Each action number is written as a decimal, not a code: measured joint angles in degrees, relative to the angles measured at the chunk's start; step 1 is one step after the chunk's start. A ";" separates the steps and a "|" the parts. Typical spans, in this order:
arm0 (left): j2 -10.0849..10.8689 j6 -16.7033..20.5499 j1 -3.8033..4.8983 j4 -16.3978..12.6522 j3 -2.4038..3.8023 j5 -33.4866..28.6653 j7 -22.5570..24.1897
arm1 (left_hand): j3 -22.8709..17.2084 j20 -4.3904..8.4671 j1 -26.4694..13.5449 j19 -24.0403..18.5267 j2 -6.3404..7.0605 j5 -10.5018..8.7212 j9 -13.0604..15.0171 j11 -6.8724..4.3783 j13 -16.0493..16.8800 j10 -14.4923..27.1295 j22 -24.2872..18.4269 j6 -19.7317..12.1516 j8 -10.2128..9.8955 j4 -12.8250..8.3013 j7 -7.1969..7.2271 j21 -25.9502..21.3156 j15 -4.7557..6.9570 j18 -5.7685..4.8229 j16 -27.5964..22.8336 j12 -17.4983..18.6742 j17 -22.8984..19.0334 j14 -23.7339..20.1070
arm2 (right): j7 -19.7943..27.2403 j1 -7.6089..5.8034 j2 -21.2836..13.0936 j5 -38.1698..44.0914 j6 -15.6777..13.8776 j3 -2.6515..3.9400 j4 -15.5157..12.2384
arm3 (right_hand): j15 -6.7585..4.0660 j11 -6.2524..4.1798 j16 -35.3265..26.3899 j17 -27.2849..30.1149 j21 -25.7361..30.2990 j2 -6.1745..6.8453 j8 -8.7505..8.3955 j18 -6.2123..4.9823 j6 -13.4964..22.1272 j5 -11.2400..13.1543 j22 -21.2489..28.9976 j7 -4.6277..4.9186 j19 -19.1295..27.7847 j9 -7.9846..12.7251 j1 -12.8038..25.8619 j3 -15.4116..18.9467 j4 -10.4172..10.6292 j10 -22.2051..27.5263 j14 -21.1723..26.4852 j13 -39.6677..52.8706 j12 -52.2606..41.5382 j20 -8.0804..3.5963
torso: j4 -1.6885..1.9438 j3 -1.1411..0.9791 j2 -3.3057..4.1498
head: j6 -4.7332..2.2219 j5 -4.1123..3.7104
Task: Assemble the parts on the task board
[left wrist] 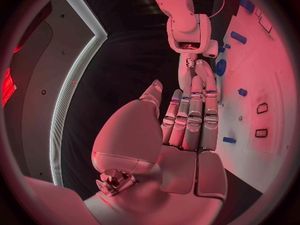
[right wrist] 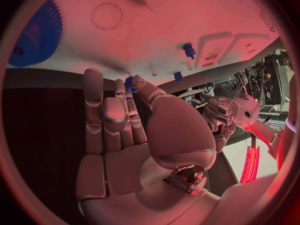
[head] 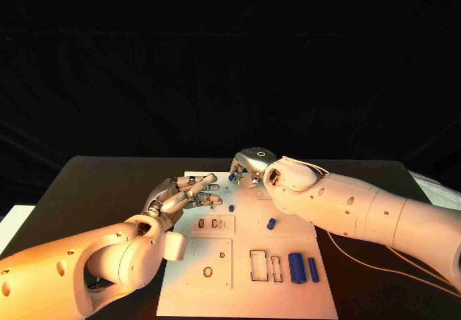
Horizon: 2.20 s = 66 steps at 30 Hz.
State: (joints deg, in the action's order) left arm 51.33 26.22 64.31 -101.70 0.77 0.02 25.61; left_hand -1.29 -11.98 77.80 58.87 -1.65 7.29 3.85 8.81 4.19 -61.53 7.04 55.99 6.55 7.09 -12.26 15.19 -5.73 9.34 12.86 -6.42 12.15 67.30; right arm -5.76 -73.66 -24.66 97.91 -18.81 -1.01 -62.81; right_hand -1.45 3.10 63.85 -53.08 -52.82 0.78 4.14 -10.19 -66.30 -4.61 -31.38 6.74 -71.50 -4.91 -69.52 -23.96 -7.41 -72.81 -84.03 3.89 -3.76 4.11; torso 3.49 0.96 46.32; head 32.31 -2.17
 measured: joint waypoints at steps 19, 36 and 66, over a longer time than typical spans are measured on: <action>-0.10 -0.19 0.11 -0.05 0.00 0.00 -0.23 | 0.00 0.00 0.00 0.00 0.00 0.00 0.00 0.00 0.00 0.00 0.01 0.00 0.00 0.00 0.00 0.00 0.00 0.00 0.00 0.00 -0.01 0.00 | -0.06 0.14 2.06 -0.77 0.34 -0.07 3.33 | 0.66 1.59 1.33 -0.92 -1.02 2.86 -0.51 0.00 4.17 0.05 -0.53 2.06 1.22 0.76 0.63 0.17 1.60 4.43 0.02 -0.22 0.00 0.80 | 0.37 0.18 0.14 | 0.18 -0.19; 0.52 -0.38 0.15 -0.10 0.01 -0.03 -0.42 | 0.00 0.00 0.00 0.00 0.00 0.00 0.00 0.20 0.00 -0.20 -0.06 0.00 0.00 0.00 0.00 0.00 0.00 0.00 0.00 0.00 0.05 0.00 | 0.08 -0.05 -9.09 -3.82 -2.77 1.24 -8.05 | 2.75 3.58 0.80 1.08 -0.71 4.59 -0.17 0.00 11.19 -3.17 1.56 4.09 4.04 0.57 -1.92 5.01 2.76 10.44 0.27 0.40 -2.73 2.67 | 0.44 0.18 0.15 | 0.15 -0.45; 0.72 -0.80 0.15 0.38 -0.01 -0.30 -0.53 | 0.00 0.00 0.00 0.00 0.00 0.00 0.00 0.20 0.00 -0.20 -0.05 0.00 0.00 0.00 0.00 -0.21 0.00 -0.01 0.00 0.00 0.04 0.00 | -6.91 -1.18 -18.78 -17.47 8.73 1.54 -12.81 | -0.42 -0.48 16.97 -18.34 -19.99 4.52 0.06 3.13 11.32 -8.15 -24.99 1.13 -5.54 0.25 -4.26 16.29 10.89 0.45 0.21 45.63 -48.20 -0.17 | -0.15 -0.07 0.00 | 0.13 -1.05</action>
State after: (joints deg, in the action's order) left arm 52.05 25.43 64.46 -101.32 0.76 -0.28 25.08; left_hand -1.29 -11.98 77.80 58.87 -1.65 7.29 3.85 9.01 4.18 -61.73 6.99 55.99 6.56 7.09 -12.26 14.98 -5.73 9.33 12.86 -6.43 12.18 67.30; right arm -12.67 -74.84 -43.43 80.43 -10.08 0.53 -75.61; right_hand -1.87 2.62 80.83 -71.42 -72.81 5.31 4.20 -7.06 -54.99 -12.77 -56.36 7.87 -77.04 -4.66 -73.78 -7.67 3.48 -72.36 -83.82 49.52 -51.96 3.94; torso 3.34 0.90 46.32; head 32.44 -3.22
